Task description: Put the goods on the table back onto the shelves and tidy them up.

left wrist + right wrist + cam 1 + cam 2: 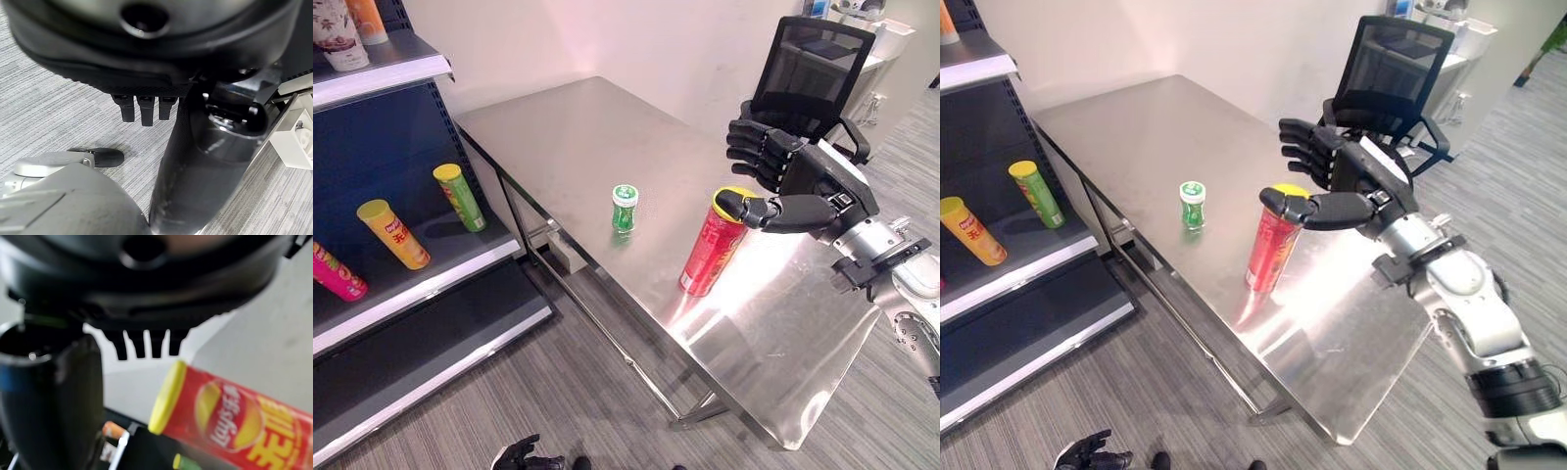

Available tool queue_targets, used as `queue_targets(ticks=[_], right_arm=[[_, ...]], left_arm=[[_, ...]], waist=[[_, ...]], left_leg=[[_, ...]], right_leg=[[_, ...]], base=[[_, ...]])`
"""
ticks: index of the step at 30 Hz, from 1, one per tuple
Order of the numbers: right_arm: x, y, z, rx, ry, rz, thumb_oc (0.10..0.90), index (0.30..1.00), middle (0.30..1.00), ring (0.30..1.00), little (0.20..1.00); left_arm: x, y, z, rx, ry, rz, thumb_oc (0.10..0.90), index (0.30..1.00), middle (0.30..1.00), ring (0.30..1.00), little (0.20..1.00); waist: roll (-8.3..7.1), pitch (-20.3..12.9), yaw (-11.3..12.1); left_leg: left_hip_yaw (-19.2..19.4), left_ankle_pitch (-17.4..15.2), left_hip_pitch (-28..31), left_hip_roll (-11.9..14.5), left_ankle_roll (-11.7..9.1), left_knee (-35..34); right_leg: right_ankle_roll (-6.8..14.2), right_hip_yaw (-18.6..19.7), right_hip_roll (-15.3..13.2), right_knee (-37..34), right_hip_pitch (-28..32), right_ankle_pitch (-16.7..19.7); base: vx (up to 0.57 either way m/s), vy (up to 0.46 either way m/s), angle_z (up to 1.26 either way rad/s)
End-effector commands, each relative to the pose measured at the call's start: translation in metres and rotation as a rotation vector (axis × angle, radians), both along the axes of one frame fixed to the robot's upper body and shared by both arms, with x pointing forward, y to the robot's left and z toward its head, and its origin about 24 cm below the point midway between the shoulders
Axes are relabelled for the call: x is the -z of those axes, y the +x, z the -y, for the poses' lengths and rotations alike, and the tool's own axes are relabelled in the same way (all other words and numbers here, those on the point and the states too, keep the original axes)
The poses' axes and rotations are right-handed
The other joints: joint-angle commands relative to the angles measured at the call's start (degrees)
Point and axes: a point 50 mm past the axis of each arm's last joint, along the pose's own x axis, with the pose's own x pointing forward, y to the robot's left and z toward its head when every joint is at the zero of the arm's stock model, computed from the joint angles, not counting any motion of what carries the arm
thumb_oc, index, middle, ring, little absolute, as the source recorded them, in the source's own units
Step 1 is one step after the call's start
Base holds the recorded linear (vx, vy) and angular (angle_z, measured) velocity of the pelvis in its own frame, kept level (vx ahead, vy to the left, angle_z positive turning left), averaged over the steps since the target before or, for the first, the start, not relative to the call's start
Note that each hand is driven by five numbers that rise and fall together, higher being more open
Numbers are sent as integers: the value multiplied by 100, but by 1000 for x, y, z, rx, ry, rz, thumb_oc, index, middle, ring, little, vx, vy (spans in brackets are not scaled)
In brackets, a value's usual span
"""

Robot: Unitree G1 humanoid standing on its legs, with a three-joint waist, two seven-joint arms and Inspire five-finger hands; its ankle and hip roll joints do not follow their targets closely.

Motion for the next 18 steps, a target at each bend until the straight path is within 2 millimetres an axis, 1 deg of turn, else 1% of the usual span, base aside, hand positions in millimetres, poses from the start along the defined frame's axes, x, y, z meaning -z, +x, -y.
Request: queue_targets(ticks=[1,6,7,13,16,18], right_arm=[[-67,-9,-13,-48,-88,280,800,900,900,900,900],[-67,-10,-11,-30,-133,284,800,900,900,900,900],[-67,-11,-8,2,-165,290,800,900,900,900,900],[-64,-8,-7,17,-214,275,800,900,900,900,900],[-57,-6,-5,29,-251,237,800,900,900,900,900],[-56,-5,-4,34,-263,232,800,900,900,900,900]], left_arm=[[-2,10,1,90,14,25,800,900,900,900,900],[-2,10,0,89,18,22,800,900,900,900,900],[-2,10,0,92,17,24,800,900,900,900,900],[-3,10,0,91,19,29,800,900,900,900,900],[-2,10,1,94,14,27,800,900,900,900,900],[-2,9,1,94,15,24,800,900,900,900,900]], waist=[[13,-321,122],[5,-308,134],[1,-305,140],[-9,-304,150],[-9,-285,152],[-14,-281,157]], left_leg=[[297,-226,17,124,-257,15],[251,-215,-14,104,-263,15],[219,-205,-31,100,-261,15],[207,-206,-34,91,-256,15],[201,-204,-34,91,-256,15],[202,-205,-34,90,-256,15]], right_leg=[[376,12,-65,35,217,-408],[383,-52,-77,35,241,-411],[384,-87,-84,35,250,-414],[390,-106,-93,35,247,-409],[390,-104,-98,35,250,-409],[391,-104,-99,35,250,-409]], base=[[-6,0,10],[2,-1,10],[6,-1,5],[2,1,2],[0,0,0],[0,0,0]])
